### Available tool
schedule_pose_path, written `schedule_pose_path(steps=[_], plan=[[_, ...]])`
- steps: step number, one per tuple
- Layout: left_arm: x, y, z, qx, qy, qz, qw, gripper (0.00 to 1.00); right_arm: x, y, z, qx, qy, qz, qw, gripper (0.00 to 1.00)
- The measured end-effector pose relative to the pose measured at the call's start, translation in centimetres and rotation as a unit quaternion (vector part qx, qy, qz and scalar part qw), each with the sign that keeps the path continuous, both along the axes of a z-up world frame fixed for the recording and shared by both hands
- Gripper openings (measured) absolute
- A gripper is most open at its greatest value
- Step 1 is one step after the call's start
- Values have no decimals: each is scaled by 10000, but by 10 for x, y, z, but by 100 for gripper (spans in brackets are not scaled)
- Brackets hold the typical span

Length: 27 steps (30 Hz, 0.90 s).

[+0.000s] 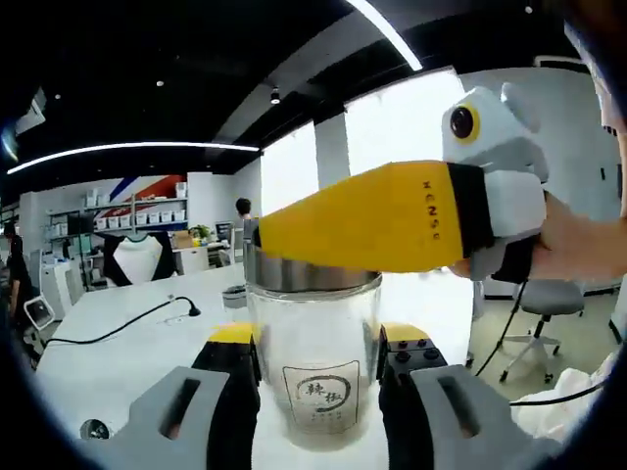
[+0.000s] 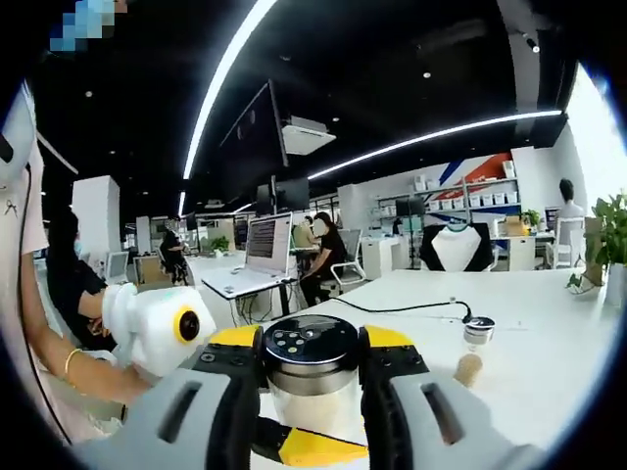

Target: Rotate the seasoning bottle until the label or dispensing opening points toward the visible target arrow and the bottle remains upright within the marked orientation range

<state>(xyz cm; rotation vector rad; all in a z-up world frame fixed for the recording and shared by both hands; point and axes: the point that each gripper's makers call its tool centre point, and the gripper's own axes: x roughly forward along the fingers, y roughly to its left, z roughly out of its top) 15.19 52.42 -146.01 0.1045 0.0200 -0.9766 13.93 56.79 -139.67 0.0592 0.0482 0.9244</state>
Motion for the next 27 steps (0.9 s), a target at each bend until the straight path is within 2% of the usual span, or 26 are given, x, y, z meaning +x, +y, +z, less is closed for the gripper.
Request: schedule_pose_path(steps=[2,4,6,11,13,15,16,20,23,27], plan=[[-1,-1,0,-56,100,-192,9998,49,-3,2,0,-37,-6,95,9999,35],[0,0,0,-20,122,-130,9998,48,-4,3,-1,-53,2,126,9999,35],[2,1,0,44,16,28,10000,48,-3,4,-1,-13,7,146,9999,36],[8,4,-10,-104,347,636,9973,47,-1,8,-10,-183,51,110,9998,36],[10,7,-17,98,352,922,9951,47,0,6,-16,-200,144,5,9997,36],[13,10,-20,277,230,1192,9922,47,1,6,-19,-174,170,-64,9997,36],[14,11,-21,273,259,1294,9909,47,3,5,-20,-114,229,-188,9995,36],[16,15,-19,-134,456,1827,9820,47,5,8,-19,-96,162,-406,9990,36],[21,23,-19,86,199,2275,9735,47,9,11,-19,-160,91,-561,9983,36],[23,29,-17,9,135,2592,9657,47,13,14,-18,-161,98,-646,9977,36]])
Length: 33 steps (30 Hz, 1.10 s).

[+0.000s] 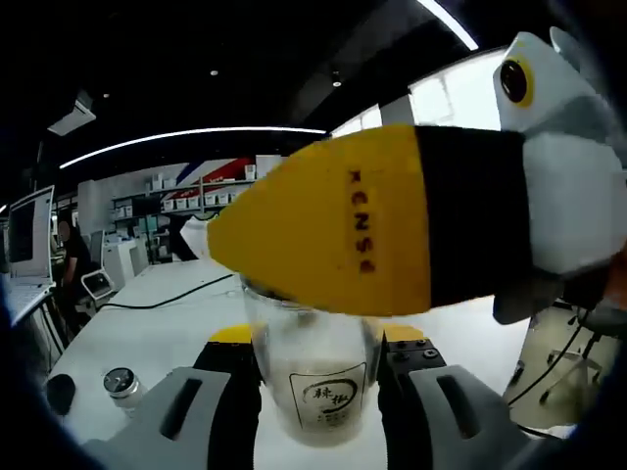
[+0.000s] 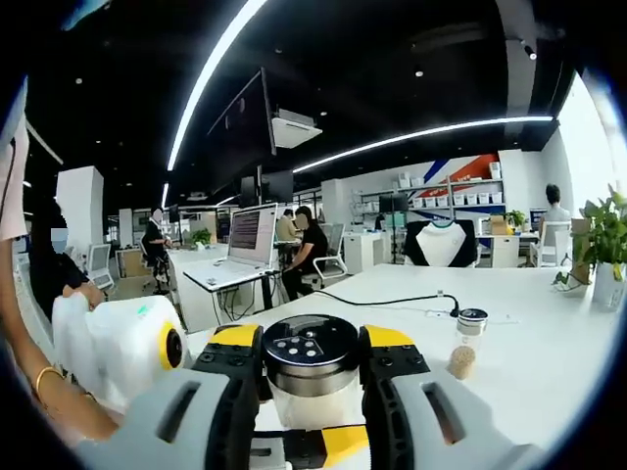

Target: Rotate the seasoning bottle until the label or dispensing opening points toward the visible target arrow and the bottle remains upright within the marked orientation range

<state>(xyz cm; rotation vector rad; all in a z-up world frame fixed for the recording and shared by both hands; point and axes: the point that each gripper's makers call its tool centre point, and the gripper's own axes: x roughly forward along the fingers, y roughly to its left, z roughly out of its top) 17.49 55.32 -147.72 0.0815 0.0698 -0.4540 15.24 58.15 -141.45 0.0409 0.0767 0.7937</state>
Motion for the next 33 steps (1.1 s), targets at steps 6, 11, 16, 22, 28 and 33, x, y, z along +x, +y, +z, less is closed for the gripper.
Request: schedule_pose_path(steps=[6,11,16,22,28,33], plan=[[3,2,-12,91,137,44,9999,47,4,1,-12,-190,158,-167,9996,36],[4,-1,-19,145,127,-160,9997,48,9,-4,-18,-154,329,-183,9992,36],[2,0,-18,209,57,-204,9996,49,9,-1,-19,-82,392,-117,9991,36],[4,3,-23,177,179,-352,9991,50,12,0,-20,-91,401,-86,9991,36],[0,12,-36,347,257,-388,9983,59,17,-2,-21,-60,425,-95,9990,36],[-4,26,-44,426,342,-318,9980,65,22,-3,-23,-98,421,-94,9990,36]])
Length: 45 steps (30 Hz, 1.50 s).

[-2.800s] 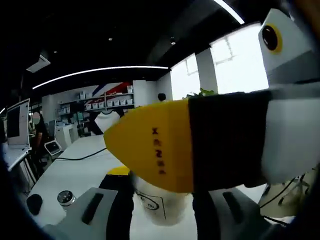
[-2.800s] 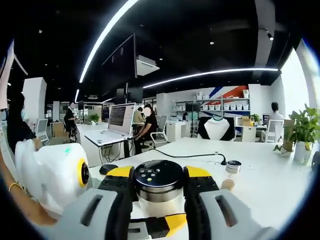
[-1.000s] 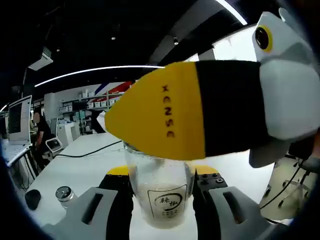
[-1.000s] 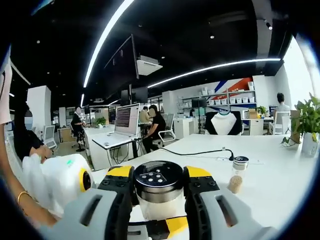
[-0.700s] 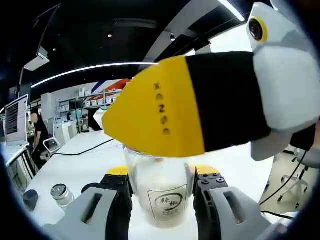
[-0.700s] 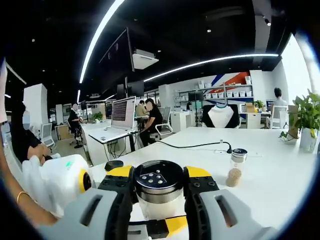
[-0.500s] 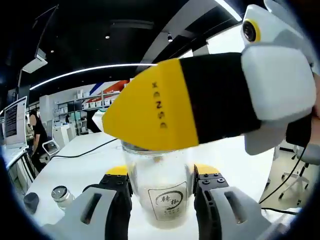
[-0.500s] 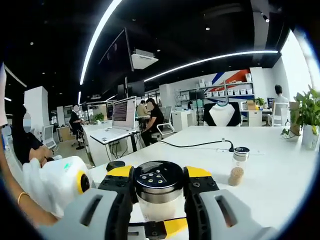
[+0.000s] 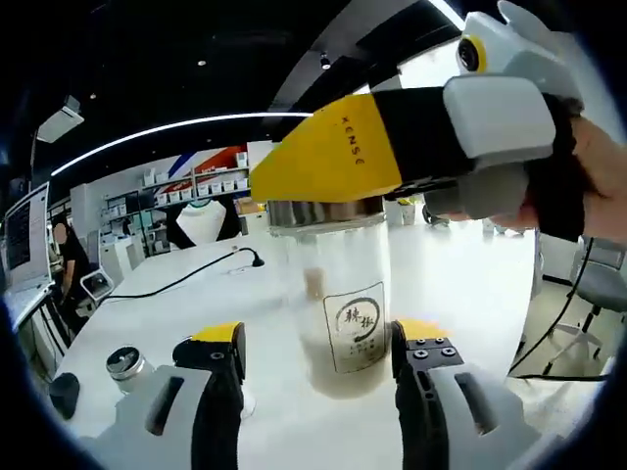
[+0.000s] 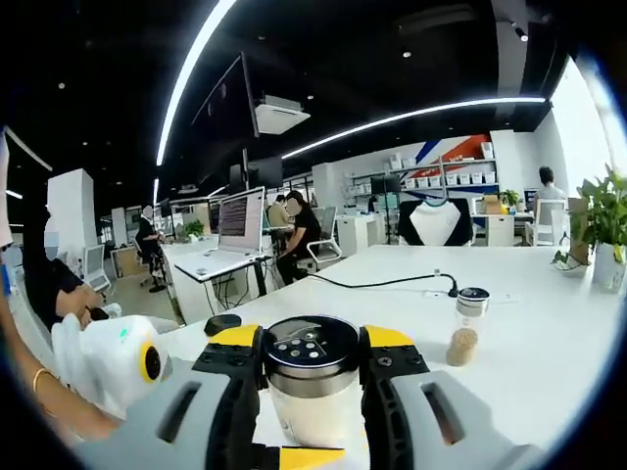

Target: Rotate the seasoning bottle until the label or dispensing opening points toward the visible target arrow and the bottle remains upright within the marked orientation range

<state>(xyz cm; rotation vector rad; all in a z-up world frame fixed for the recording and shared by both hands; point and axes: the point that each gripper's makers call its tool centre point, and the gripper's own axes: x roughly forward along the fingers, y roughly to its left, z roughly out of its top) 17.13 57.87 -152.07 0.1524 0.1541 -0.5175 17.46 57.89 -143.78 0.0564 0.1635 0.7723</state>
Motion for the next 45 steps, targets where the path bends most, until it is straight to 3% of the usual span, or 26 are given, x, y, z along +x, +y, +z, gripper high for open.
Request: schedule_pose_path(steps=[8,16,25,34,38,42,45], plan=[[-5,13,-16,87,135,74,9998,67,9,4,-9,-117,29,11,9999,36],[-6,19,-18,16,105,0,9999,75,17,6,-20,-210,57,25,9998,35],[-9,36,-30,120,338,210,9991,80,32,7,-35,-303,118,55,9995,35],[-10,44,-22,78,246,290,9992,82,44,8,-51,-391,208,60,9990,35],[-11,47,-17,55,193,259,9995,87,44,10,-55,-334,209,145,9991,36],[-13,47,-7,-172,25,195,9997,91,45,14,-60,-374,232,215,9988,36],[-14,46,-3,-224,-2,125,9997,99,46,16,-63,-439,220,246,9985,36]])
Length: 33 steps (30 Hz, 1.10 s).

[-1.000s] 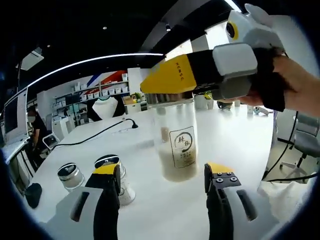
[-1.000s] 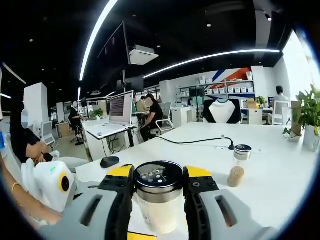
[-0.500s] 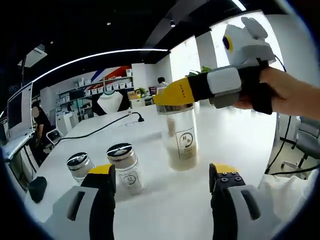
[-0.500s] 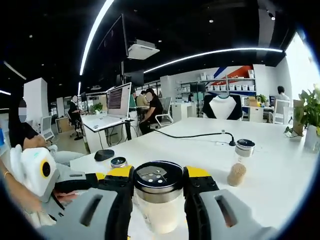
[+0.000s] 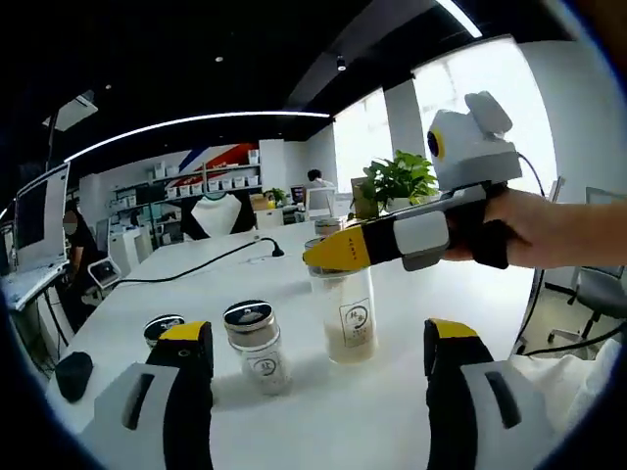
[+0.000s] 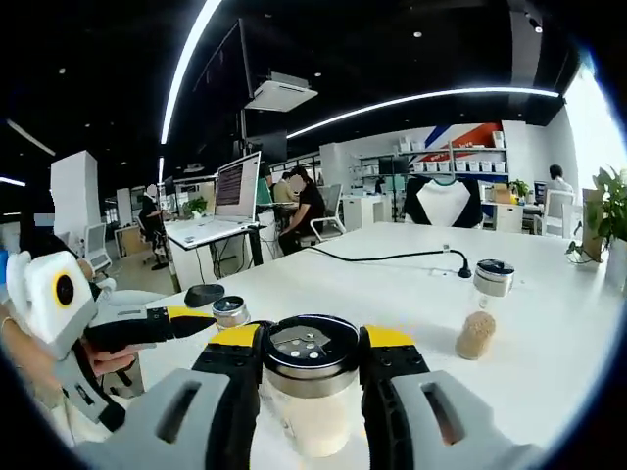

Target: Rotate the seasoning bottle until the label or dispensing opening points toward the visible target arrow and the bottle remains upright within the marked orientation range

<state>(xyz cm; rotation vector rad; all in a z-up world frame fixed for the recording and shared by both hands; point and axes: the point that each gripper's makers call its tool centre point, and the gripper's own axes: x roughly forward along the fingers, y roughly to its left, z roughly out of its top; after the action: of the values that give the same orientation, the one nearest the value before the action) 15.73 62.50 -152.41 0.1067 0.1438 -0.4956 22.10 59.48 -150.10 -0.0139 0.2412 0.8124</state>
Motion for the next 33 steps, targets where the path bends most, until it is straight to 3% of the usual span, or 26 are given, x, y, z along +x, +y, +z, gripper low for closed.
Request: schedule_pose_path(steps=[22,33], plan=[[-12,6,-7,-140,298,81,9994,100,5,2,-8,41,-84,287,9995,36],[-8,13,-5,-144,258,133,9995,100,1,0,-12,243,-155,418,9987,36]])
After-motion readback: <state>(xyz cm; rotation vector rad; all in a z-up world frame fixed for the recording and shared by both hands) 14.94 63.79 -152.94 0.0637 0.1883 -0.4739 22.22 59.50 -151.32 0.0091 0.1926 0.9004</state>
